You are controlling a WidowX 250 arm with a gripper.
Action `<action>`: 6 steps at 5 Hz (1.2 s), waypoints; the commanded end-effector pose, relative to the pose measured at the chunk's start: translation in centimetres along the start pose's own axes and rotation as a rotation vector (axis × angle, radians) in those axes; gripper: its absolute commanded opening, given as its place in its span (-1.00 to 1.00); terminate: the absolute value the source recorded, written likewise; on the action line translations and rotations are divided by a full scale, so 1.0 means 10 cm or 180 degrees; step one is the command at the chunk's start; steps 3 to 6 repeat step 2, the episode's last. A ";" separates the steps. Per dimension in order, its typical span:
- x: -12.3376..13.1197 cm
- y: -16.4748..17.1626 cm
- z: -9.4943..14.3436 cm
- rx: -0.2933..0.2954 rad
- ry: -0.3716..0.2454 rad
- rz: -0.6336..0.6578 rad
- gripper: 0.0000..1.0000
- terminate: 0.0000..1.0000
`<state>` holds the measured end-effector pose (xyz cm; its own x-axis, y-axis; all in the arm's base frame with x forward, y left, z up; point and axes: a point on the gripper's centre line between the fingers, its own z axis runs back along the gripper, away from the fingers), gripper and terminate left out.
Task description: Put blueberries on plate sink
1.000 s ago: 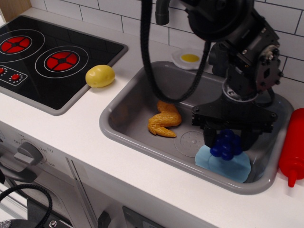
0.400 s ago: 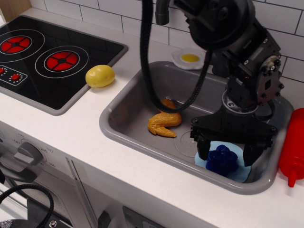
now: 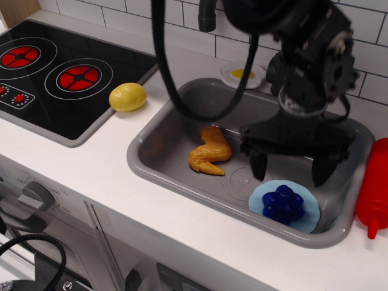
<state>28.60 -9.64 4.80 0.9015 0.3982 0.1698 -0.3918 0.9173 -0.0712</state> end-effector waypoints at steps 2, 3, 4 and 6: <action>0.17 0.04 0.38 -0.0242 -0.0300 0.0168 1.00 1.00; 0.17 0.04 0.38 -0.0242 -0.0300 0.0168 1.00 1.00; 0.17 0.04 0.38 -0.0242 -0.0300 0.0168 1.00 1.00; 0.17 0.04 0.38 -0.0242 -0.0300 0.0168 1.00 1.00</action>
